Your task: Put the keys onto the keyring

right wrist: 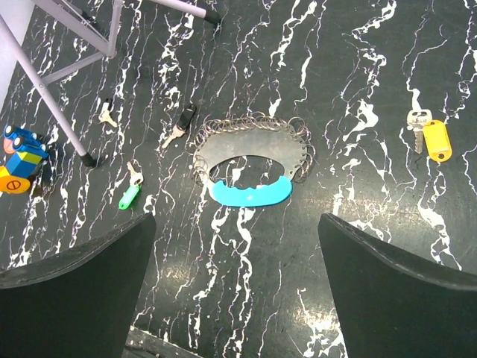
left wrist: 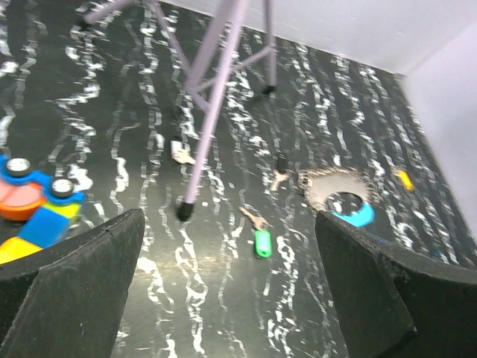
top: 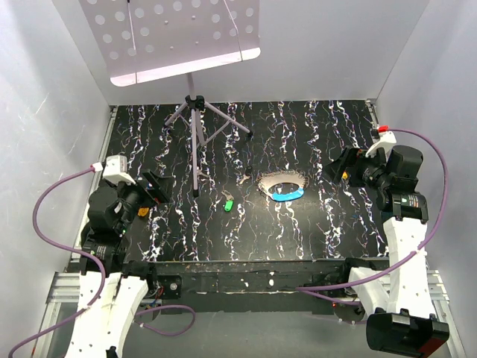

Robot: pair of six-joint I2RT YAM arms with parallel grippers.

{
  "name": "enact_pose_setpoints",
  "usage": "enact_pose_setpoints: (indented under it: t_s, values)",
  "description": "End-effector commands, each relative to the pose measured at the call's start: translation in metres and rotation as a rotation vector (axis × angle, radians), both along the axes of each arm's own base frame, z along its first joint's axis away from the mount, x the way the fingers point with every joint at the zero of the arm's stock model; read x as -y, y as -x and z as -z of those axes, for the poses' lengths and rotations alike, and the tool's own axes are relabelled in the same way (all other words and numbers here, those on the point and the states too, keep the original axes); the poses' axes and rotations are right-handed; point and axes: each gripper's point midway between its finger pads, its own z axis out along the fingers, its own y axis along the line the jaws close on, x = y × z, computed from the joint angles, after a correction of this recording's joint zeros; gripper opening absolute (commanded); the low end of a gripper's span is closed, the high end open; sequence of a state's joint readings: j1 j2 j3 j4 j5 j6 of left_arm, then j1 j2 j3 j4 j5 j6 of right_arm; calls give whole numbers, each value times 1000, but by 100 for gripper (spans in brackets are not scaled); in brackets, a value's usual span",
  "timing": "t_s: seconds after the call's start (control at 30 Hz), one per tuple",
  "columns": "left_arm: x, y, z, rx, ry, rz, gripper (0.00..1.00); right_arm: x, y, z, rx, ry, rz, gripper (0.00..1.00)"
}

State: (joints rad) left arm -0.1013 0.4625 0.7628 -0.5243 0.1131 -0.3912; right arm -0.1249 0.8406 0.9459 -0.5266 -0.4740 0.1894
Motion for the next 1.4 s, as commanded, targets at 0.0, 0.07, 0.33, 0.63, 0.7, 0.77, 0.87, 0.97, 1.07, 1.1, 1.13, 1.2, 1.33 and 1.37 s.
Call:
enact_pose_setpoints:
  t_s: [0.0, 0.07, 0.33, 0.63, 0.7, 0.77, 0.87, 0.97, 1.07, 1.1, 1.13, 1.2, 1.33, 1.37]
  values:
    - [34, 7, -6, 12, 110, 169, 100, -6, 1, -8, 32, -8, -45, 100]
    - [46, 8, -5, -6, 143, 239, 100, -15, 6, -10, 47, -2, -126, 100]
    - [78, 10, 21, -177, 261, 402, 100, -85, 86, -20, 260, 2, -863, 100]
    - [100, 21, 56, -304, 341, 461, 99, -79, 58, 25, 140, -8, -777, 100]
    - [108, 24, 62, -323, 339, 473, 100, -71, 51, 27, 108, -24, -751, 100]
    - [114, 24, 68, -341, 326, 469, 100, -67, 45, 25, 109, -28, -736, 100]
    - [128, 22, 73, -368, 292, 487, 99, -64, 37, 26, 102, -19, -709, 100]
    - [142, 16, 73, -392, 245, 512, 99, -60, 33, 32, 82, -13, -671, 100]
    - [155, 9, 82, -436, 213, 511, 99, -59, 34, 42, 78, -23, -662, 100]
    - [158, 6, 85, -448, 208, 508, 100, -60, 35, 43, 77, -33, -670, 96]
    - [162, 3, 88, -462, 202, 508, 100, -60, 35, 45, 71, -40, -673, 95]
    - [168, -4, 95, -493, 193, 502, 96, -61, 34, 48, 54, -60, -681, 91]
    - [181, -14, 109, -537, 160, 505, 92, -63, 33, 54, 21, -104, -698, 88]
    - [184, -18, 111, -540, 145, 505, 91, -64, 33, 56, 12, -115, -702, 87]
